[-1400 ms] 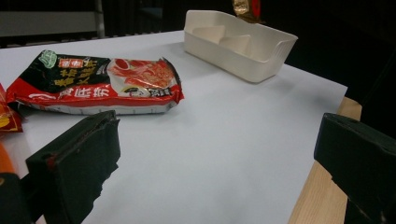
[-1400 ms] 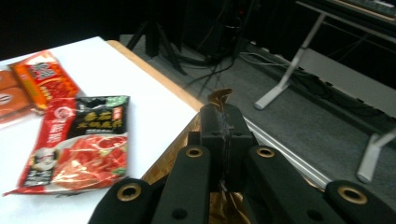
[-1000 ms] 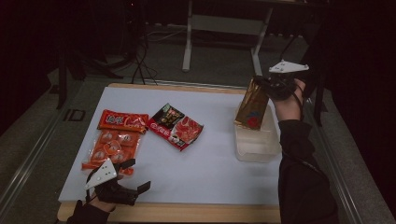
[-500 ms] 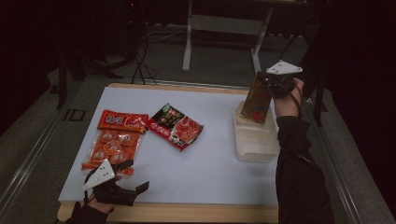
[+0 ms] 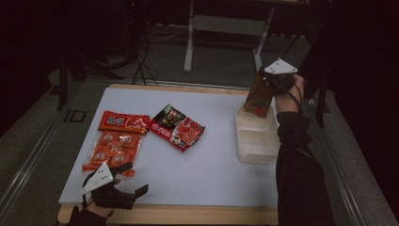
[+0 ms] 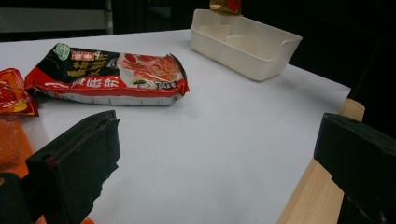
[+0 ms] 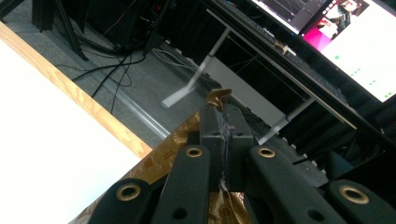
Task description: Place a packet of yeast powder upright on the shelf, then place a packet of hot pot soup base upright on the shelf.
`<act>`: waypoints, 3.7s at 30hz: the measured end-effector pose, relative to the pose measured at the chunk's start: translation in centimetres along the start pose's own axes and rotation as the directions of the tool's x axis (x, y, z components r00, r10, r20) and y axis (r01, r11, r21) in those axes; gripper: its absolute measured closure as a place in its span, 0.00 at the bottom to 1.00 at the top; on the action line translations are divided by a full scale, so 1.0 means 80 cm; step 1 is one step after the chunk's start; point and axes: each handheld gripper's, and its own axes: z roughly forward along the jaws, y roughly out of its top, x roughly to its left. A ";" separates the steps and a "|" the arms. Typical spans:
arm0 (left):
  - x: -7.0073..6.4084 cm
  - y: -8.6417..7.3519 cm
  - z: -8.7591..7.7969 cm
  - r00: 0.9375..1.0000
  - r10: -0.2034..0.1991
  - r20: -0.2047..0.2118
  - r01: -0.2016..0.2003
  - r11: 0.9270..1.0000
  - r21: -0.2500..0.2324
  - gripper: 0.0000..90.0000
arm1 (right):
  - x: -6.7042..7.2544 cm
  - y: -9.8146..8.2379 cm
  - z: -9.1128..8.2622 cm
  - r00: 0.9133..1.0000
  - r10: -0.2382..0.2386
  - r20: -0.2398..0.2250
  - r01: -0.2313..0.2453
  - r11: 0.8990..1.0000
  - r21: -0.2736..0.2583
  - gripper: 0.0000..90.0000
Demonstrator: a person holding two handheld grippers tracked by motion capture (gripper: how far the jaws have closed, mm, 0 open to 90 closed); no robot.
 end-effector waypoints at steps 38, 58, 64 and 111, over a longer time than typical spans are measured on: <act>-0.005 -0.007 -0.014 0.999 -0.040 -0.035 0.040 0.999 -0.003 0.01 | 0.030 -0.043 0.053 0.987 -0.011 -0.162 0.020 0.998 0.057 0.99; -0.006 -0.004 -0.008 0.999 -0.036 -0.008 0.036 0.999 -0.007 0.01 | 0.026 -0.050 0.027 0.938 0.194 -0.288 -0.155 0.976 0.152 0.77; -0.006 -0.002 -0.008 0.999 -0.043 0.005 0.043 0.998 -0.042 0.01 | 0.024 -0.034 0.001 0.922 0.269 -0.277 -0.243 0.962 0.126 0.58; -0.010 0.079 0.068 0.994 0.001 0.106 -0.015 0.990 0.139 0.05 | 0.159 -0.092 -0.243 0.758 0.383 -0.528 -0.482 0.874 -0.058 0.12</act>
